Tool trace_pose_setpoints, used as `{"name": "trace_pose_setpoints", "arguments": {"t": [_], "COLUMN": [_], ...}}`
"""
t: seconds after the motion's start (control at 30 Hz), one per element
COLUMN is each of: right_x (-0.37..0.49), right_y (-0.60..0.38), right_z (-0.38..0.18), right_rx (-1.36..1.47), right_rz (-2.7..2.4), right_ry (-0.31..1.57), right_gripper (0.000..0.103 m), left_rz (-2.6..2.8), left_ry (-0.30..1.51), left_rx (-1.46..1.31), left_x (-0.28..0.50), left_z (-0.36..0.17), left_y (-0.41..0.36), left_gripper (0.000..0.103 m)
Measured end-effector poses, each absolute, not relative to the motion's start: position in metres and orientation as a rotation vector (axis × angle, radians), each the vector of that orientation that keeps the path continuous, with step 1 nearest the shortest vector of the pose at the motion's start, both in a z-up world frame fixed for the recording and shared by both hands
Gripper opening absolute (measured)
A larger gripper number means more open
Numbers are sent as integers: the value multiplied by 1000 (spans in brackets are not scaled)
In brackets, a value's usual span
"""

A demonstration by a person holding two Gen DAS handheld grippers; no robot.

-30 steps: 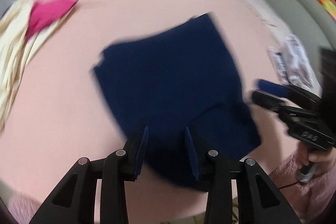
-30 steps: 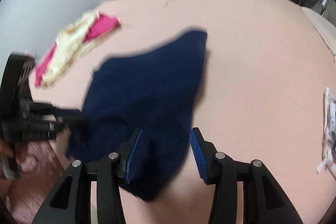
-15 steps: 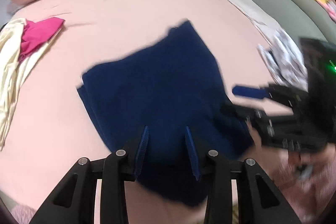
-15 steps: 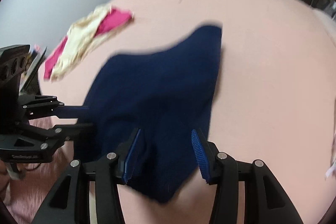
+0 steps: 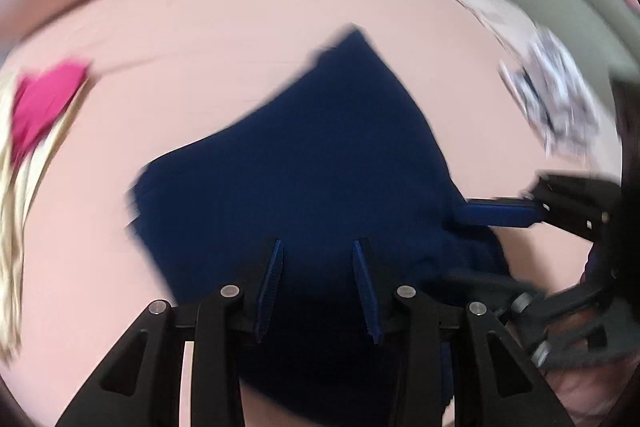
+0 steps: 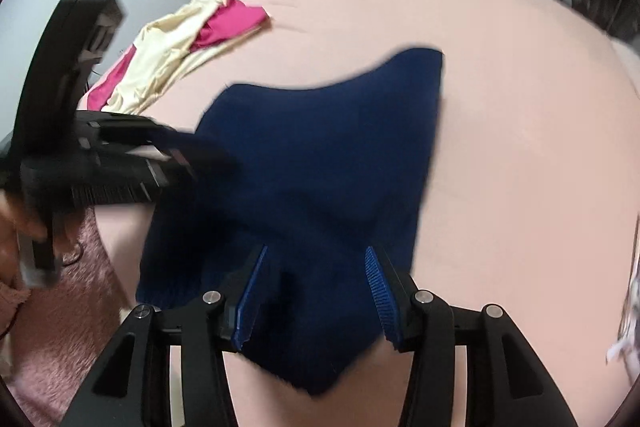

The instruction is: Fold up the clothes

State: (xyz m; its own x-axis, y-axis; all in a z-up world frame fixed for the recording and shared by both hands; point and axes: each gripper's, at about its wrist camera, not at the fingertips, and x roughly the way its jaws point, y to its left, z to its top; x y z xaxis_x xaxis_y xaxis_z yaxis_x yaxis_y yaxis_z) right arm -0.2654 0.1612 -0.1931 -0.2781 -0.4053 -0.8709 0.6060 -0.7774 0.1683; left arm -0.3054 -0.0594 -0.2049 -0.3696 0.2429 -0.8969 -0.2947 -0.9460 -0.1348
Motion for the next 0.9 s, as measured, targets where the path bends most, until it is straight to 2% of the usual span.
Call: {"name": "trace_pose_setpoints", "arguments": {"t": [0.07,0.17,0.37,0.47,0.53,0.57,0.63,0.7,0.73,0.77,0.8,0.87,0.9], "right_x": [-258,-236,-224,-235,-248,-254,-262,-268,-272,-272,-270,-268,-267], "right_y": [155,154,184,200,206,207,205,206,198,204,214,237,250], "right_z": [-208,-224,-208,-182,-173,-173,-179,-197,-207,-208,-205,-198,-194], "right_rx": [1390,1383,1428,1330,1287,1293,1310,1401,1477,1483,1471,1458,1456], "right_rz": [-2032,-2046,-2008,-2078,-2146,-2151,-2135,-2110,-2115,-2124,-2131,-2155,-2199], "right_ry": [272,353,217,79,13,-5,9,130,205,160,86,-71,-120], "right_gripper": [49,50,50,50,57,57,57,57,57,57,57,57,57], "left_rz": [2335,2348,2491,2503,2470,2426,2435,2443,2452,2466,2479,2502,2512], "left_ry": [181,79,-228,-198,-160,-120,-68,-19,-90,-173,-255,-354,-403], "left_rx": [-1537,-1544,-1571,-1579,-1597,-1585,-1663,-1739,-1717,-1705,-1692,-1697,-1700], "left_x": [-311,-333,-357,-335,-321,-309,-322,-333,-333,-331,-329,-324,-322], "left_z": [-218,-221,-194,-186,-187,-191,-209,-226,-221,-214,-207,-205,-204], "left_y": [-51,-77,-146,-150,-145,-135,-132,-128,-135,-145,-154,-169,-176], "left_gripper": [34,34,34,35,35,35,35,35,35,36,37,53,55]}}
